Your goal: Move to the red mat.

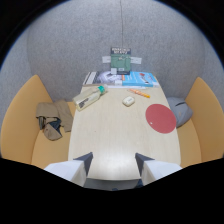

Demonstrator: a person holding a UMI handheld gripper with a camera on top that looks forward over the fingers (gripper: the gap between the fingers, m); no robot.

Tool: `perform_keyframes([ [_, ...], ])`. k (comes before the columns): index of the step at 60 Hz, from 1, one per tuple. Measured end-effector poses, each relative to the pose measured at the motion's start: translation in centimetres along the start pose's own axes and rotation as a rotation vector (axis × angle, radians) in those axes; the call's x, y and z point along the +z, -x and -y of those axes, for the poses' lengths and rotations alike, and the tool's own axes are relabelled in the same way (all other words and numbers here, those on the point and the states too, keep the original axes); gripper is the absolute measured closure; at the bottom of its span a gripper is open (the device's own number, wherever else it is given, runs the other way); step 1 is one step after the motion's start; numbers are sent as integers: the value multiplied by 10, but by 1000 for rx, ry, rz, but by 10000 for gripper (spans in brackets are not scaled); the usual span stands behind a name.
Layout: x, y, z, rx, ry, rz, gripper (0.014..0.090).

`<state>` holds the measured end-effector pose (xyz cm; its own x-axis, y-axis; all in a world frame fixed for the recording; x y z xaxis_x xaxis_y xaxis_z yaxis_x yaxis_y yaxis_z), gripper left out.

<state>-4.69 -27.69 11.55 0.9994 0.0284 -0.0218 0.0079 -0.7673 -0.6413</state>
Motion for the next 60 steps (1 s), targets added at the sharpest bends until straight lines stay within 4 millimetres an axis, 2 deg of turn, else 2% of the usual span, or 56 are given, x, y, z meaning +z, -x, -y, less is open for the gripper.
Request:
perform_keyframes([
  [22,3,-6,-1,2,-1,-12,179],
  [33,2,-20,-6,12,-2,-28,170],
  [44,3,-61,-14,23,1,-77,176],
  [60,15,-144,-10,11,4,-136,174],
])
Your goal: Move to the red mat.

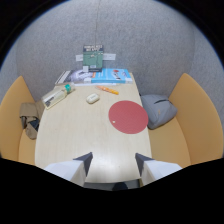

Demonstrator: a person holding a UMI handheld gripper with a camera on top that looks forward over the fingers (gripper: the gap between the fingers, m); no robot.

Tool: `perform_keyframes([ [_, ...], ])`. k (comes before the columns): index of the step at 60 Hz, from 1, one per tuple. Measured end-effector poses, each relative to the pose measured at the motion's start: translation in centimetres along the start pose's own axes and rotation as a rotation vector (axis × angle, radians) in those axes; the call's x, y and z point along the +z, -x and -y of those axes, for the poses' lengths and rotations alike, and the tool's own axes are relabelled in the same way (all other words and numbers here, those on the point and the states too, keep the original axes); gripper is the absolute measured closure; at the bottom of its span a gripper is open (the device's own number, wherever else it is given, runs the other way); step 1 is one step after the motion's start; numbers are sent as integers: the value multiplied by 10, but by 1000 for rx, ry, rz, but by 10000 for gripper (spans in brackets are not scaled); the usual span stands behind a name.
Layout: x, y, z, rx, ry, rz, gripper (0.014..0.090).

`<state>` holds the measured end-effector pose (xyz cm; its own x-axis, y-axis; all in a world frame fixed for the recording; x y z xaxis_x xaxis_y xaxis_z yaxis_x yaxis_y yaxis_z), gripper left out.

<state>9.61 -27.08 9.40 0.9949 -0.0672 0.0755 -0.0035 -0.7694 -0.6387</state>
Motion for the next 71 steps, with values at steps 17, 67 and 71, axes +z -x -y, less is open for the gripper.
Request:
perform_keyframes([
  [17,54,-38,28,-8,21,22,178],
  [67,182,-71,96,-23,24,44,175],
  [71,181,-71,96,-24,24,44,178],
])
